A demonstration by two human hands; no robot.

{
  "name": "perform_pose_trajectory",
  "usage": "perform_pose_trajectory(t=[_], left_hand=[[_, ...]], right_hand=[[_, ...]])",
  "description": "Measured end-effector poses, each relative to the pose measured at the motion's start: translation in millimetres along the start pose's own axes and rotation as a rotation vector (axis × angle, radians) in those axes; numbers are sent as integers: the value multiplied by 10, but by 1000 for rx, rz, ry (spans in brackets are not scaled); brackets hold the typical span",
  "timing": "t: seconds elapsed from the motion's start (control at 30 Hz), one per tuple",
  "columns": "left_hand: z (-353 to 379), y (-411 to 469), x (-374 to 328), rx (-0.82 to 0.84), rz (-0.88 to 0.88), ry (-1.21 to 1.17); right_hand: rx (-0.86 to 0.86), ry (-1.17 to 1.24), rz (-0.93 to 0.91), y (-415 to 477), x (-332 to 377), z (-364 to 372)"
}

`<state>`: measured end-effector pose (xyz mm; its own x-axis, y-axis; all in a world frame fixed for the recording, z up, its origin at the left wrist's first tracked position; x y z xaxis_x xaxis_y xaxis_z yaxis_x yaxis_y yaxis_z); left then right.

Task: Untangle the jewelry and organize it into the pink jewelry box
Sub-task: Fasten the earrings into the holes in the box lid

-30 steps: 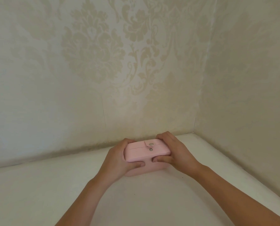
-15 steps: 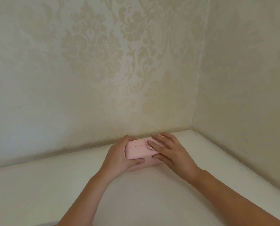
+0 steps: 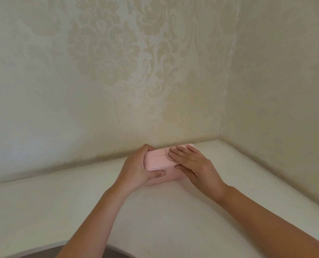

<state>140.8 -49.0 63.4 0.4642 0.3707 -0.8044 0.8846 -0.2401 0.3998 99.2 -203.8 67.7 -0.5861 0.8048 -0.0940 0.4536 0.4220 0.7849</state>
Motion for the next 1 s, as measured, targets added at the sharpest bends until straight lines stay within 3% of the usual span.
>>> perform_pose_trajectory(t=[0.47, 0.57, 0.7, 0.87, 1.0], left_hand=[[27, -54, -25, -24, 63, -1], [-25, -111, 75, -81, 137, 89], [-120, -130, 292, -190, 126, 130], [-85, -10, 485, -156, 81, 147], [-26, 59, 575, -85, 82, 159]], right_hand=[[14, 32, 56, -47, -77, 1], [184, 169, 237, -133, -247, 203], [386, 606, 657, -275, -394, 618], [397, 628, 719, -251, -427, 878], [416, 490, 743, -193, -555, 995]])
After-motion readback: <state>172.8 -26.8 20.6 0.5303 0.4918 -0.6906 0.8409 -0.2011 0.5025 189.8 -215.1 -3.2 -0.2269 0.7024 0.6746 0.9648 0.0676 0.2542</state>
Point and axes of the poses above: each hand's wrist, its own y-axis towards the middle knuckle, its own z-axis out of the palm, x = y × z, the point moved 9 cm from there along y, towards the middle knuckle, and after that the axes turned 14 degrees about -y, right-handed, at the moved point
